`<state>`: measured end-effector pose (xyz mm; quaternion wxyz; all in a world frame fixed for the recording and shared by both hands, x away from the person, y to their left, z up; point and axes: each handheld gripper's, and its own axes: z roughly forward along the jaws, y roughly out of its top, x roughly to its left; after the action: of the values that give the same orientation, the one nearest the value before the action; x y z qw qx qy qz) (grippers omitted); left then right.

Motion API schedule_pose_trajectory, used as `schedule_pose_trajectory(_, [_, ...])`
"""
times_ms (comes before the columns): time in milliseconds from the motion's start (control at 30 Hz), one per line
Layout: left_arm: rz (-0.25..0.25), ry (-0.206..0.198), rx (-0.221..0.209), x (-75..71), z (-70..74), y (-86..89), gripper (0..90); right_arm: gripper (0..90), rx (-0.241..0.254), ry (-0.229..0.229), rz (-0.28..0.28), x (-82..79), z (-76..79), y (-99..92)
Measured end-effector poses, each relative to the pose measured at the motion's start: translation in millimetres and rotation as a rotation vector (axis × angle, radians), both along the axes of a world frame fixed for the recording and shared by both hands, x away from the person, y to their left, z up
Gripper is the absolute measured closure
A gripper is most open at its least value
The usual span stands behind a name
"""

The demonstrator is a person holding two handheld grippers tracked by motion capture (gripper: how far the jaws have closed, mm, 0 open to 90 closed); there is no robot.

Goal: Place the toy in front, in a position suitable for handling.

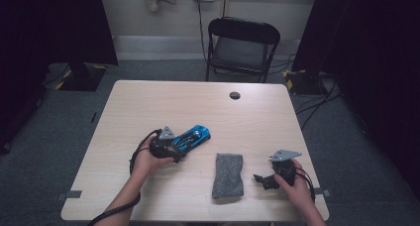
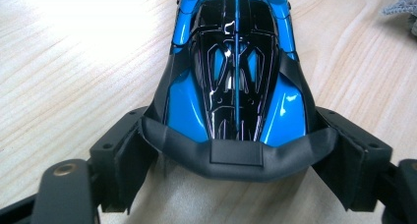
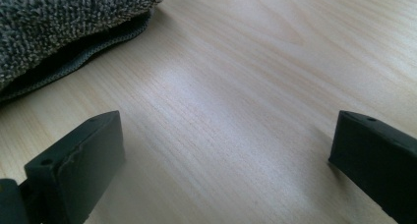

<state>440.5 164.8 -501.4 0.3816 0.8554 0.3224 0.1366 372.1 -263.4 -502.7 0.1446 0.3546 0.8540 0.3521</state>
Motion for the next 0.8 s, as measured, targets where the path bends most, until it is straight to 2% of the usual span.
schedule_pose_trajectory(467, [0.001, -0.005, -0.001, -1.0, 0.2, 0.6, 24.3, 0.0, -0.003, 0.004, 0.004, -1.8, 0.5, 3.2])
schedule_pose_trajectory(533, [0.002, -0.004, -0.003, -1.1, 0.2, 0.7, 24.4, 0.0, -0.015, 0.028, -0.013, -2.6, 2.9, 6.2])
schedule_pose_trajectory(600, [0.002, -0.004, -0.003, -1.1, 0.2, 0.7, 24.5, 2.1, -0.037, 0.046, -0.006, -3.2, 5.5, 11.2])
schedule_pose_trajectory(667, [0.002, -0.004, -0.003, -1.1, 0.2, 0.7, 24.5, 13.2, -0.049, 0.055, 0.004, -3.7, 9.6, 16.4])
schedule_pose_trajectory(700, [0.002, -0.004, -0.003, -1.1, 0.2, 0.7, 24.5, 15.8, -0.048, 0.075, 0.010, -2.8, 13.7, 19.7])
schedule_pose_trajectory(800, [0.002, -0.004, -0.004, -1.0, 0.2, 0.7, 24.5, 14.2, -0.030, 0.115, 0.006, -1.4, 24.6, 29.0])
